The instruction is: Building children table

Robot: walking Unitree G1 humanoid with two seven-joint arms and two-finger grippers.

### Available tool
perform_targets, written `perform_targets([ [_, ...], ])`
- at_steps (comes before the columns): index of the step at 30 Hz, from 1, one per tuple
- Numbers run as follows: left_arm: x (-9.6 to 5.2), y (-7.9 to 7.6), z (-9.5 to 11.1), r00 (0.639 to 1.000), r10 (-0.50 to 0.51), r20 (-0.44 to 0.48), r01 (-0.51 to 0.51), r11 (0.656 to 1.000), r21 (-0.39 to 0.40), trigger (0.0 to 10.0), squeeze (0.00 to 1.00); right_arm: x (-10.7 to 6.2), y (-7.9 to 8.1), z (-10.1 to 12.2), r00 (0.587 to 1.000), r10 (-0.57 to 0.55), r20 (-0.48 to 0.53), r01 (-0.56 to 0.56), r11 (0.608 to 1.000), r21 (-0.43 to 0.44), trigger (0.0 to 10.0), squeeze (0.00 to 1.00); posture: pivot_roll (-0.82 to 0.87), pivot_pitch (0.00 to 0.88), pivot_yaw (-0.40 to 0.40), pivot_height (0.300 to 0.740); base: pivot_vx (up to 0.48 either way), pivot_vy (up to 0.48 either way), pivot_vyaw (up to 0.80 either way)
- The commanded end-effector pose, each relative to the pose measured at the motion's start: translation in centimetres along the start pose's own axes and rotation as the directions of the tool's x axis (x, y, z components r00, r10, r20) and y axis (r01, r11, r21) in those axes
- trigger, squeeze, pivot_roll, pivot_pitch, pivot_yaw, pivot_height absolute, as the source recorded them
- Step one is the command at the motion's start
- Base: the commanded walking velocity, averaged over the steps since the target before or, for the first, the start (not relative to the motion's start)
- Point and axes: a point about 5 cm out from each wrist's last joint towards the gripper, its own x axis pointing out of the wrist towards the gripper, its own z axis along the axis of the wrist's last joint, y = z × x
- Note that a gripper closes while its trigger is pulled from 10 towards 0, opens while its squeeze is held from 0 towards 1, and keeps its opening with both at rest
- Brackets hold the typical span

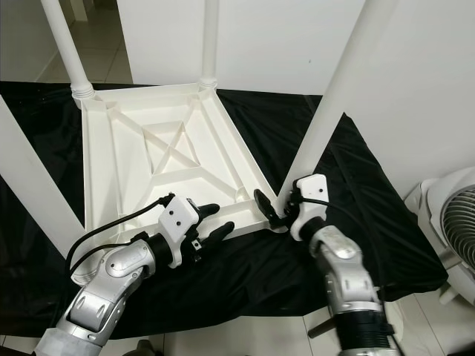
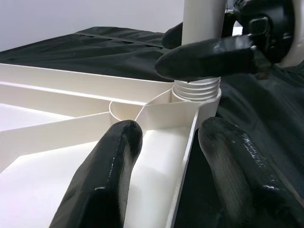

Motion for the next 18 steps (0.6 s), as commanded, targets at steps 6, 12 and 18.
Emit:
perform_targets([
  [6,-0.1,-0.2,0.1,1.0,0.013,-0.011,-0.013,1.0,0.006,10.0,0.0,0.4,2.4,-0.4,0.956,0.292,-0.039,-0.291,0.956,0.042,10.0,0.0,0.1,0.0,-0.069,0.74,0.0,0.0,0.0],
  [12,-0.3,-0.1,-0.1,1.0,0.008,-0.029,-0.008,1.0,0.007,10.0,0.0,0.7,3.0,-0.4,0.933,0.358,-0.04,-0.357,0.934,0.035,10.0,0.0,0.11,0.0,-0.075,0.74,0.0,0.0,0.0],
  [18,-1.4,-0.3,-1.0,0.997,-0.024,-0.077,0.025,1.0,0.006,10.0,0.0,0.4,1.2,0.0,0.934,0.353,-0.052,-0.354,0.935,0.0,10.0,0.0,0.1,0.0,-0.072,0.74,0.0,0.0,0.0],
])
